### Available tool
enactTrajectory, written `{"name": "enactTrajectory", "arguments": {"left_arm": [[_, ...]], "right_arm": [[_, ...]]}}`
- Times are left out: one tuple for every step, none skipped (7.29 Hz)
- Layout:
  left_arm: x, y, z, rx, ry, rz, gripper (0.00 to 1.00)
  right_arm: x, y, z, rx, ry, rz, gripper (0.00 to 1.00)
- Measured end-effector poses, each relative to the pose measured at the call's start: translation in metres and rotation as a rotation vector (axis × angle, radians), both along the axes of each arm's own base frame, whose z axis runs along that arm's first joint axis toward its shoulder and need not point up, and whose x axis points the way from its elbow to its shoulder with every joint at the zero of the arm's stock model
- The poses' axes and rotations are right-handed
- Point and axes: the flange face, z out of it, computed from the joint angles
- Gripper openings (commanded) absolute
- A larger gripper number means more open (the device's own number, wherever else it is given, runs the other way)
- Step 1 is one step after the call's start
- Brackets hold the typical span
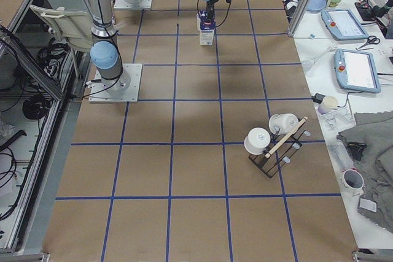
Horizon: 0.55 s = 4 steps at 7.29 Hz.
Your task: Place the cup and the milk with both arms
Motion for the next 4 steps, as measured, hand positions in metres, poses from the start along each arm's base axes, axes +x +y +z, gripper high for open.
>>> {"name": "enactTrajectory", "arguments": {"left_arm": [[0.0,0.0,0.0,-0.001,0.0,0.0,1.0],[0.0,0.0,0.0,-0.001,0.0,0.0,1.0],[-0.001,0.0,-0.001,0.002,0.001,-0.001,1.0],[-0.001,0.001,-0.003,0.005,0.002,-0.002,1.0]], "right_arm": [[-0.025,-0.002,0.039,-0.038,0.026,-0.03,1.0],[-0.057,-0.002,0.077,-0.073,0.053,-0.049,1.0],[-0.097,0.0,0.108,-0.101,0.079,-0.044,1.0],[-0.132,0.009,0.129,-0.103,0.094,-0.045,1.0]]}}
